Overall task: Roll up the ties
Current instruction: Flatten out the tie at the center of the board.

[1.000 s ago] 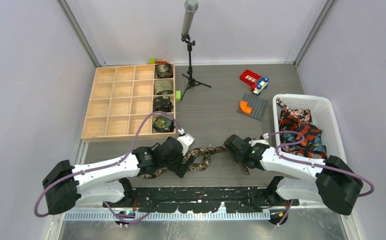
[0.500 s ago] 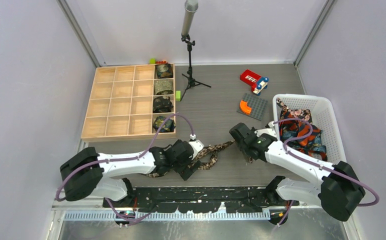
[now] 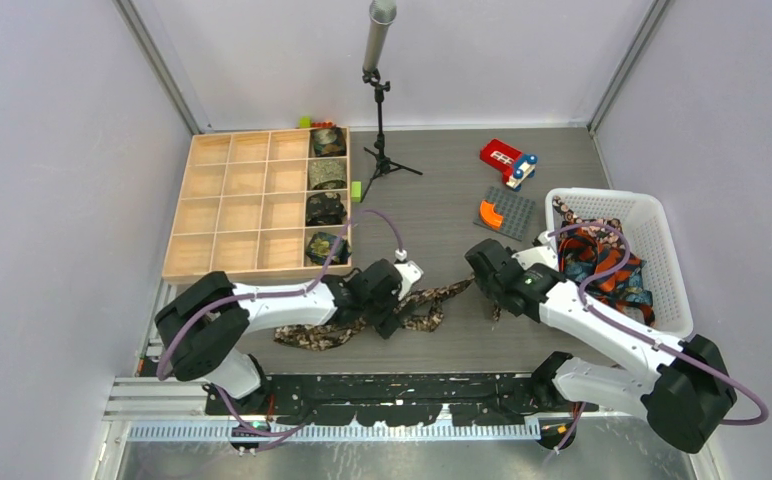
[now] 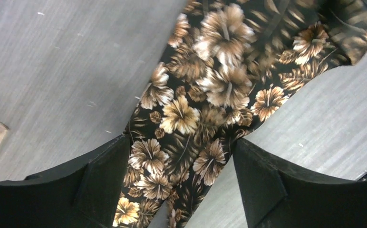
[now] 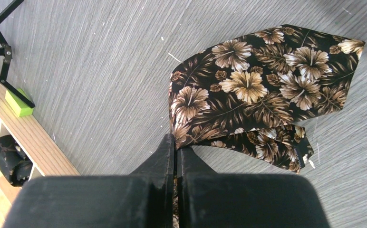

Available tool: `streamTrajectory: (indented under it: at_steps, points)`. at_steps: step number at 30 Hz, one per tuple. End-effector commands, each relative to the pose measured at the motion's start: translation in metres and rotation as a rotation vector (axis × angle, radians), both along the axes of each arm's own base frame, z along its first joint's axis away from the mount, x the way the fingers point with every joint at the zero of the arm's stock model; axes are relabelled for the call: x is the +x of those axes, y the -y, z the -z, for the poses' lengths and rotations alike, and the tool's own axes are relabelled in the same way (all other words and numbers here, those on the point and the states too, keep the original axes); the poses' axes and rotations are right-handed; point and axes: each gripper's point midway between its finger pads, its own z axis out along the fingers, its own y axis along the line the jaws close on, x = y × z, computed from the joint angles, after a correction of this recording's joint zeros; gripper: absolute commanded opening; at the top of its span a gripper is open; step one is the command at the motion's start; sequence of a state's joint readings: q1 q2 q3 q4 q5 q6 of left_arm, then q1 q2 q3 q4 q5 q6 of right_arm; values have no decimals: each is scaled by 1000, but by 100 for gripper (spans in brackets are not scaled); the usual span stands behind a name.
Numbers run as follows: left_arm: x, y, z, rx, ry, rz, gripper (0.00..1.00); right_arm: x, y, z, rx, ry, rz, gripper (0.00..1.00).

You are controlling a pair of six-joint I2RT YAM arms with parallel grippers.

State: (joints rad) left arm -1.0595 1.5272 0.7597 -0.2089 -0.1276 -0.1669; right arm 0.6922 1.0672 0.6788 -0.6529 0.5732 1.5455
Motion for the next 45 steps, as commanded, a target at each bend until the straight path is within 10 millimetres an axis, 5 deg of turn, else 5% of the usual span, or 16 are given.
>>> streamTrajectory:
  at_steps: [1,7,11,13,19,27,34,45]
  points:
    - [15,-19,17,-19,-118,-39,76,7,2,-25,9,57,-10,0]
    - [18,-18,24,-31,-186,-50,46,10,0,-48,47,78,-29,0]
    - [18,-17,26,-18,-201,-40,9,13,0,-77,41,97,-60,0]
    - [16,-16,21,-31,-202,-32,1,13,0,-90,20,94,-77,0]
    - [-18,-15,-31,-158,-288,0,0,7,19,-102,-90,61,-71,0]
    - [-76,-32,-81,-298,-492,-36,1,-7,19,-62,-127,-94,-101,0]
    - [-114,-30,-87,-344,-768,-116,6,-31,27,-13,-190,-278,-102,0]
    - [-98,-26,-62,-421,-1148,-366,0,-18,14,44,-321,-522,-207,0]
